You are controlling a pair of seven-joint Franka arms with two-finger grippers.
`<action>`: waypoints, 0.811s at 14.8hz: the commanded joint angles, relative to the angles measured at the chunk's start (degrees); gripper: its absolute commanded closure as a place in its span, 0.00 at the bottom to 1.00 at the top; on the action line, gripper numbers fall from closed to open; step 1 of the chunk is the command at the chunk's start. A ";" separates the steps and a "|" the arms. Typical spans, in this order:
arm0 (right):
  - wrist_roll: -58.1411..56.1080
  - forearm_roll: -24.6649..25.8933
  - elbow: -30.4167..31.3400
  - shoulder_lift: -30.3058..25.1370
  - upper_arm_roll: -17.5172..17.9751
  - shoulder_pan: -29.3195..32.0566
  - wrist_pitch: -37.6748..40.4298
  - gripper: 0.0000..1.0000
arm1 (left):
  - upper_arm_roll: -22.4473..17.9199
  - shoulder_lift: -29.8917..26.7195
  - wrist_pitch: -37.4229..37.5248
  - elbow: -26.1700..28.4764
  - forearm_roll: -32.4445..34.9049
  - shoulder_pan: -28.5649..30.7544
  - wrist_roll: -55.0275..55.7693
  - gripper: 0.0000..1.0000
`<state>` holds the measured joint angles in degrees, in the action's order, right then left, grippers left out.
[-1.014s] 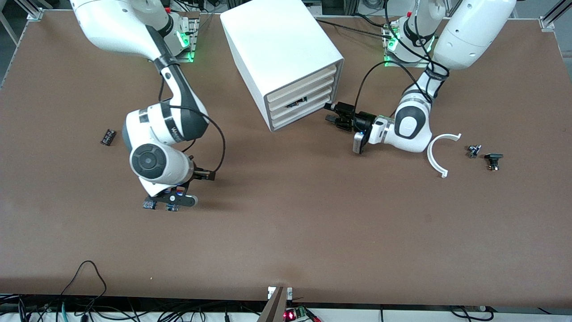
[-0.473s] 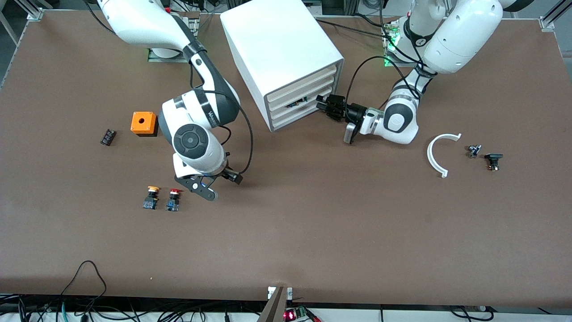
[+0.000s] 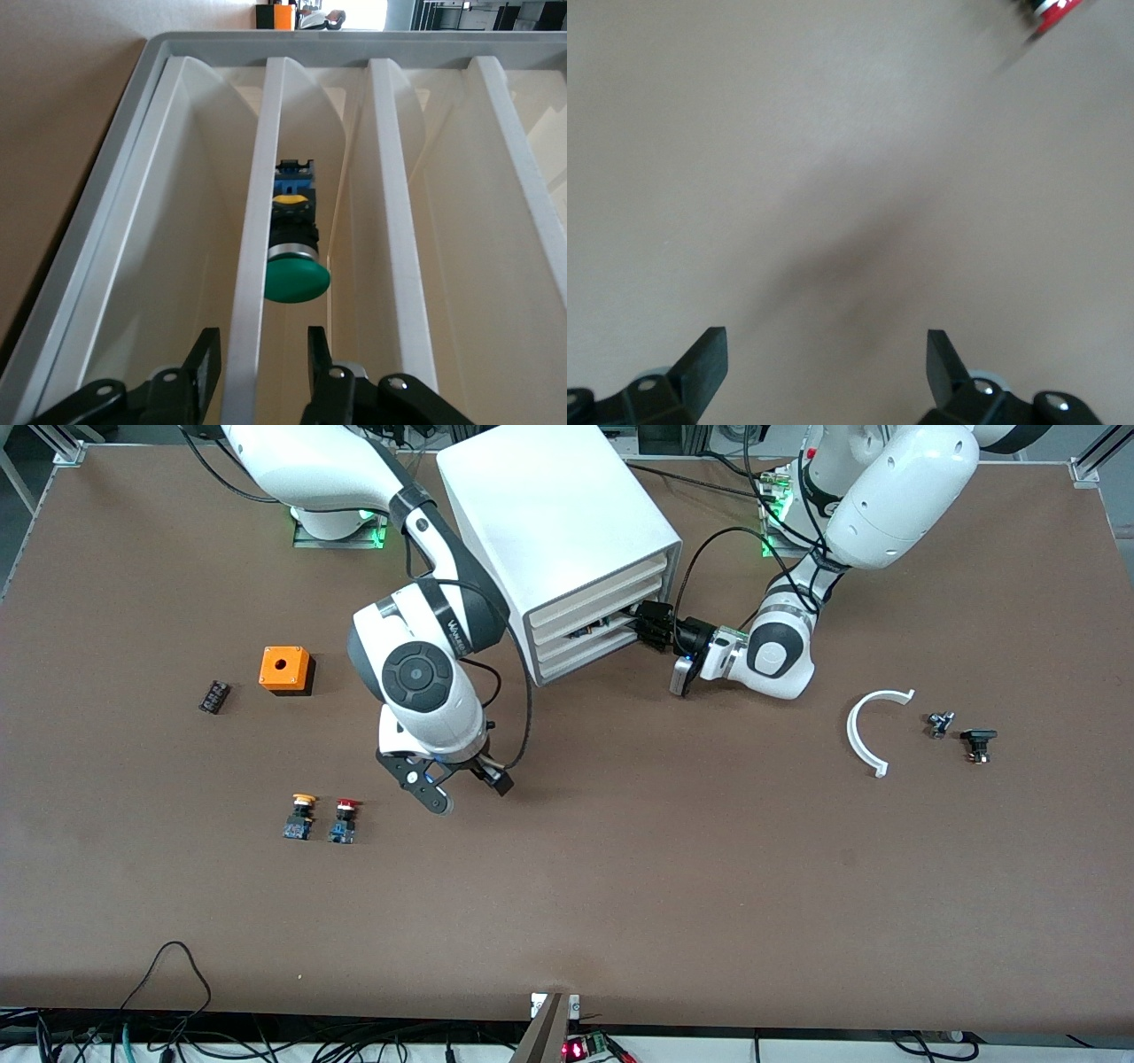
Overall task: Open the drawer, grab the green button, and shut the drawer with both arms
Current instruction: 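Pull the drawer open with the left gripper while the right gripper reaches in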
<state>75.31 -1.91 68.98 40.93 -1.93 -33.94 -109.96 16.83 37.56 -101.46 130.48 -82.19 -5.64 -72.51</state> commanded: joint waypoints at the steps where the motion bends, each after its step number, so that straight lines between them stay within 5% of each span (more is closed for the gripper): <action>1: 4.92 -0.99 -4.47 2.22 -0.27 -1.82 0.54 0.01 | 0.13 0.15 -0.41 0.30 -1.57 -0.07 -1.76 1.00; 9: 16.00 -3.89 -7.55 2.49 0.52 -5.51 -1.92 0.00 | -5.30 0.41 -0.67 -6.89 0.44 -0.24 2.27 1.00; 12: 20.65 -3.89 -7.55 2.49 0.52 -7.62 -3.50 0.00 | -8.73 0.67 -0.67 -13.74 11.40 0.81 9.38 1.00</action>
<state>92.34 -5.14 63.72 41.99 -1.30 -40.17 -112.60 10.60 37.68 -101.79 122.65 -76.76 -5.17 -68.44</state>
